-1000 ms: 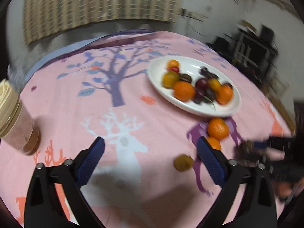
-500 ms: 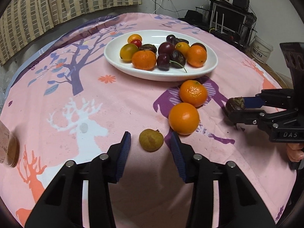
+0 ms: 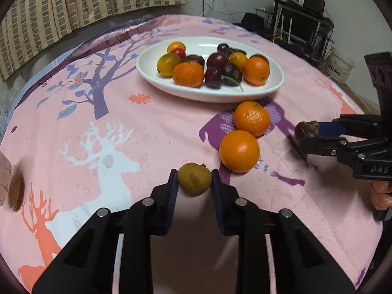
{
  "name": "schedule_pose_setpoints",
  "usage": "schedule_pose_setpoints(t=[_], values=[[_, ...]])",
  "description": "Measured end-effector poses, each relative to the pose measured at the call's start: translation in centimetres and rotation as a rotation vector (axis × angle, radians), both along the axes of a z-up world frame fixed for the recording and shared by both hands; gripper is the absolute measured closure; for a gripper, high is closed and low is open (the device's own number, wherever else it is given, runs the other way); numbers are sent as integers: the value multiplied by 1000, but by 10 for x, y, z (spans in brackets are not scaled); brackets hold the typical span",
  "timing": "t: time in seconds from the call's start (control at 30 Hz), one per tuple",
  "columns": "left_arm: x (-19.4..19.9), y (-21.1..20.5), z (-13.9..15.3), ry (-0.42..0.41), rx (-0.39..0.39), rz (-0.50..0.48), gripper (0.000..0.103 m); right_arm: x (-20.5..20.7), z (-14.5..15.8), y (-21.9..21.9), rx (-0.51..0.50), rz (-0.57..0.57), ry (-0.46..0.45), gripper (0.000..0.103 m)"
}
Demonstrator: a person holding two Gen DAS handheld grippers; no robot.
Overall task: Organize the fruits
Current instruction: 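Grasp a small yellow-green fruit with the left tool while the right tool holds the mangosteen, then release the mangosteen and yellow-green fruit into the white plate with both tools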
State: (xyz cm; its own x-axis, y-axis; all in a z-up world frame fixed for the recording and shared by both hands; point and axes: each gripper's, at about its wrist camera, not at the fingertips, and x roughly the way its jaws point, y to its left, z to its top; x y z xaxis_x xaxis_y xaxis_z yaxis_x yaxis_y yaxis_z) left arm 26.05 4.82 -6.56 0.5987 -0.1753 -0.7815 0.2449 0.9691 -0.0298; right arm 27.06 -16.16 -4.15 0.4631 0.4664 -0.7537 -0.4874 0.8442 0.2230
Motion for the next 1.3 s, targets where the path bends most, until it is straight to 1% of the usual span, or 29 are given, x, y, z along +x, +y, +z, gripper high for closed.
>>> schedule_pose_setpoints(t=[0.1, 0.2, 0.27, 0.4, 0.47, 0.53, 0.6, 0.63, 0.67, 0.7, 0.73, 0.77, 0.83, 0.9, 0.93, 1.07, 1.13, 1.2, 1.3], values=[[-3, 5, 18, -52, -59, 18, 76, 2, 12, -1, 55, 3, -48, 63], [14, 3, 34, -80, -131, 48, 76, 19, 26, -1, 110, -55, -106, 63], [36, -4, 45, -100, -136, 76, 76, 39, 34, -1, 105, -139, -165, 63], [80, -19, 57, -127, -150, 110, 76, 86, 35, -2, 88, -240, -180, 63], [105, -26, 57, -131, -163, 135, 76, 100, 33, -2, 62, -262, -200, 63], [124, -32, 51, -112, -166, 139, 76, 112, 31, -1, 44, -267, -214, 63], [135, -37, 46, -100, -161, 146, 76, 118, 28, 0, 38, -272, -215, 61], [139, -37, 44, -93, -156, 154, 73, 120, 27, 0, 36, -275, -214, 54], [140, -37, 44, -93, -145, 165, 55, 119, 27, -1, 37, -272, -215, 54], [138, -36, 45, -104, -131, 181, 49, 117, 28, -1, 38, -272, -218, 53], [134, -33, 48, -132, -109, 211, 38, 113, 31, -2, 47, -268, -223, 51], [130, -30, 50, -148, -105, 224, 31, 112, 33, -3, 54, -266, -227, 50], [122, -23, 58, -163, -129, 238, 24, 105, 37, -4, 63, -260, -241, 47], [113, -17, 66, -176, -151, 250, 21, 98, 40, -3, 56, -252, -252, 47], [106, -15, 70, -192, -147, 260, 18, 95, 40, -3, 57, -249, -253, 47], [78, -10, 75, -235, -97, 279, 7, 81, 43, -3, 86, -227, -239, 47], [62, -6, 73, -244, -77, 285, 5, 73, 45, -2, 96, -222, -242, 46], [46, 3, 67, -236, -76, 299, 5, 65, 47, -2, 104, -211, -248, 43], [32, 23, 52, -186, -109, 351, 5, 54, 47, 0, 108, -188, -245, 40]])
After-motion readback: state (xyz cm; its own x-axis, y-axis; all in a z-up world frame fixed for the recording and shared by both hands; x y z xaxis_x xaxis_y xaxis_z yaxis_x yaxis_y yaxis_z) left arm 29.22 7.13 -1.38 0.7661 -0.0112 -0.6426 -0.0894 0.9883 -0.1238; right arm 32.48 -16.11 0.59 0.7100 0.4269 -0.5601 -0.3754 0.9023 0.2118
